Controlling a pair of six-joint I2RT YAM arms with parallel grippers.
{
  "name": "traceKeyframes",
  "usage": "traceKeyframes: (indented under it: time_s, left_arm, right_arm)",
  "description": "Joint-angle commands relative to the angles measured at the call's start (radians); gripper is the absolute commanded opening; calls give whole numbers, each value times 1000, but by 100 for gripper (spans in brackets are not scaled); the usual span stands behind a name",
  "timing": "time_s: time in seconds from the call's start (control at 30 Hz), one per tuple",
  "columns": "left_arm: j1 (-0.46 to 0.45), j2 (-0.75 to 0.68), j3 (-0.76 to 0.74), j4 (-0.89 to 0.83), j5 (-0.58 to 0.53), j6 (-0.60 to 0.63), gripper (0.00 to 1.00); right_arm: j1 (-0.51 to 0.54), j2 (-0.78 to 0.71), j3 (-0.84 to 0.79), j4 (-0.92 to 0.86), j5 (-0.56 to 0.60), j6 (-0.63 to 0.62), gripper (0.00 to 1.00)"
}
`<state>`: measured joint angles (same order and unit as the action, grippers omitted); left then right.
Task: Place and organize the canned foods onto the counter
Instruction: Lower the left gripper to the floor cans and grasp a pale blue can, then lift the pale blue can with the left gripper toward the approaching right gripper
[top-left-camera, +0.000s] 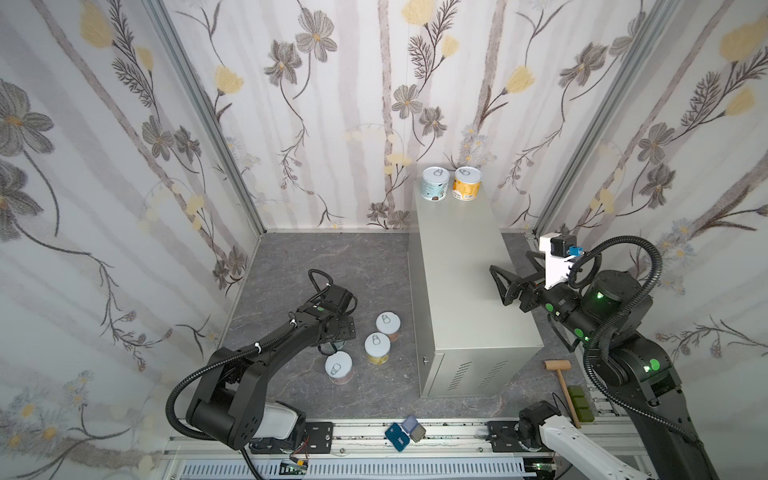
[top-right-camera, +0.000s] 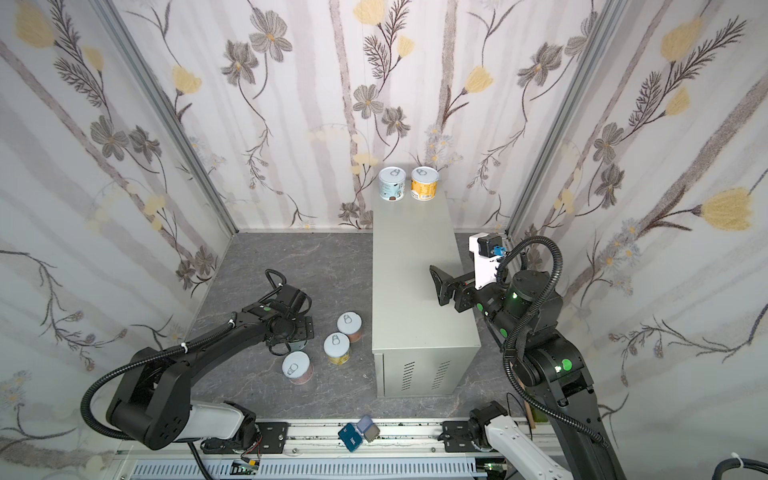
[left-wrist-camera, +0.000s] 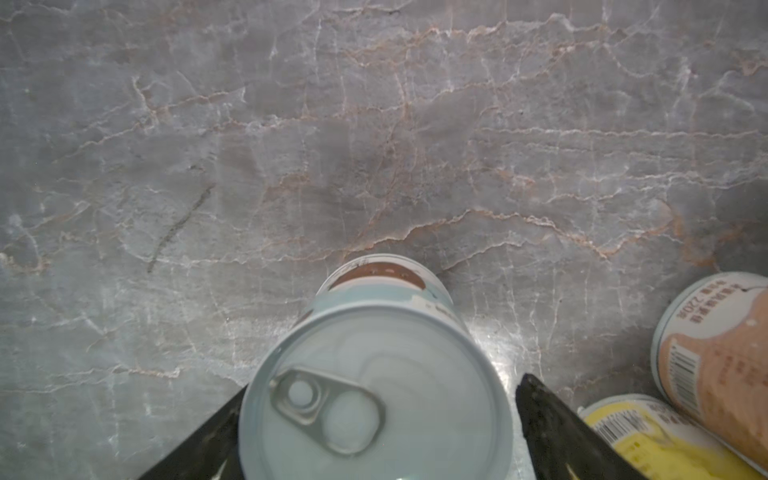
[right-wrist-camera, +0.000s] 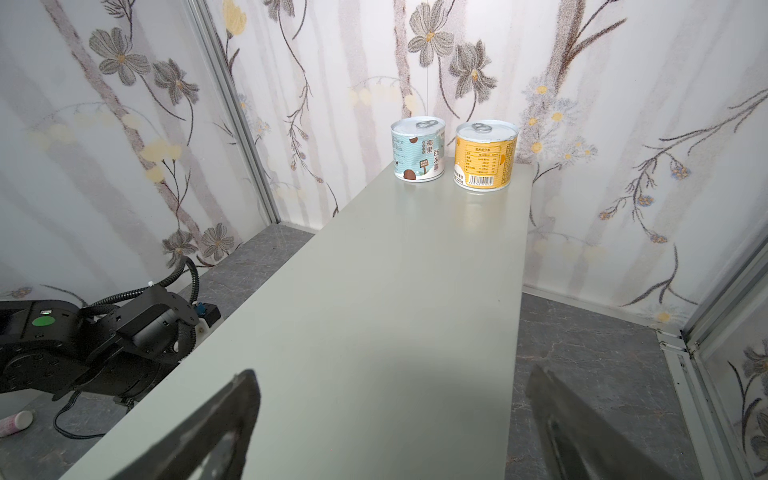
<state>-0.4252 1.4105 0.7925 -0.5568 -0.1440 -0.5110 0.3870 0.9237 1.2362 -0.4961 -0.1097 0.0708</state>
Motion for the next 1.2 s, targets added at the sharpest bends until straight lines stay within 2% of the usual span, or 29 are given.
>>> traceKeyframes:
  time_s: [0.0,0.3,0.63,0.83,1.03,1.17]
  left_arm:
    - [2,18,1,70,-42,2,87]
    - [18,57,7,106,-35,30,80]
    - [31,14,62,27,-30,47,47]
    - [32,-55,208,-103,16,118,36]
    - [31,-122,419,-230,172,209,32]
    - [22,-177,571,-265,355,248,32]
  right_arm:
    - [2,-23,-18,87,-36,15,100]
    - [3,-22,-24,105,-66,17,100]
    - [4,-2,-10,102,-83,5,100]
    - [8,9,-18,104,-120,-13,100]
    - [19,3,-28,92,-162,-60,100]
    - [37,11,-25,69,-164,-91,100]
